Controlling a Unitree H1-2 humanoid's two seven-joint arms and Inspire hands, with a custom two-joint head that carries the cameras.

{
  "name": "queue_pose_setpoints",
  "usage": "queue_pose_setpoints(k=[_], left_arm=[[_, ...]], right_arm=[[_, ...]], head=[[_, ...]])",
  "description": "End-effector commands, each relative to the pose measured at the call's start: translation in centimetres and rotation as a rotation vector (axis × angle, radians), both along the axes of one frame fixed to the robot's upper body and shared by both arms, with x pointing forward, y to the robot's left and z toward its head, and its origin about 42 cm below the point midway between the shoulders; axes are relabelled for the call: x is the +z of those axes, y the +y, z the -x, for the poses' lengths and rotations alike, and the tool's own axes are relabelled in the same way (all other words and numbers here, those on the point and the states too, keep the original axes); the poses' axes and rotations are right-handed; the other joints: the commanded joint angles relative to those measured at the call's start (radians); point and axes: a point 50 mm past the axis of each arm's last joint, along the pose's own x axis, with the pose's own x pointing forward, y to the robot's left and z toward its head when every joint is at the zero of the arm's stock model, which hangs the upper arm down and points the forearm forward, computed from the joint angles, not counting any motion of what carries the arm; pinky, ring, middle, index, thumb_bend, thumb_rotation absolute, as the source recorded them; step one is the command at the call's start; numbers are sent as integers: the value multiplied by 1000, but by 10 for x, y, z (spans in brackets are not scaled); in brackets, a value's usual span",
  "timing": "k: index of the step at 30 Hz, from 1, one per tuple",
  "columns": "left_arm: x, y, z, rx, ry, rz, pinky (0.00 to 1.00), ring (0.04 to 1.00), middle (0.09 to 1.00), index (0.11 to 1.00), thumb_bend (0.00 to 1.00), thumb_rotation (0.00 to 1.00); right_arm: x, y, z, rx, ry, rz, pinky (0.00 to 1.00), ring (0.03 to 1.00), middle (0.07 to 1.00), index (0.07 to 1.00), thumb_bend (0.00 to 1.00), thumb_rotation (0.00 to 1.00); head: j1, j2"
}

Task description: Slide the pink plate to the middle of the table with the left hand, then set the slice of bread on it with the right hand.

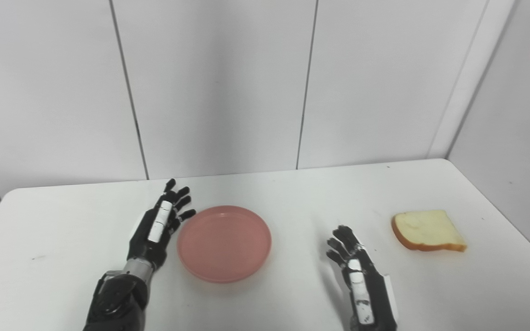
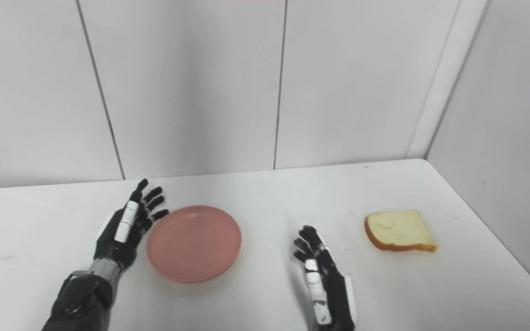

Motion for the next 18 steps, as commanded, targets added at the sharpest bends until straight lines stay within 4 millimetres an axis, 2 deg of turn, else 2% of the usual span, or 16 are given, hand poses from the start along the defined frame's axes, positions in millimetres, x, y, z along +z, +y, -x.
queue_pose_setpoints(k=[1,11,18], left_arm=[[-17,-7,9,-15,96,18,819,926,914,1000,992,789],[-12,-37,14,-77,111,86,818,933,923,1000,1000,777],[-13,-55,19,-86,119,67,800,919,919,1000,1000,796]], right_arm=[[-29,28,20,-1,138,-77,859,866,882,854,768,885],[-22,47,15,-8,140,-73,861,863,874,852,700,916],[-21,51,13,-10,148,-67,867,869,879,854,690,925]], head=[[-19,3],[-109,12],[-118,12]])
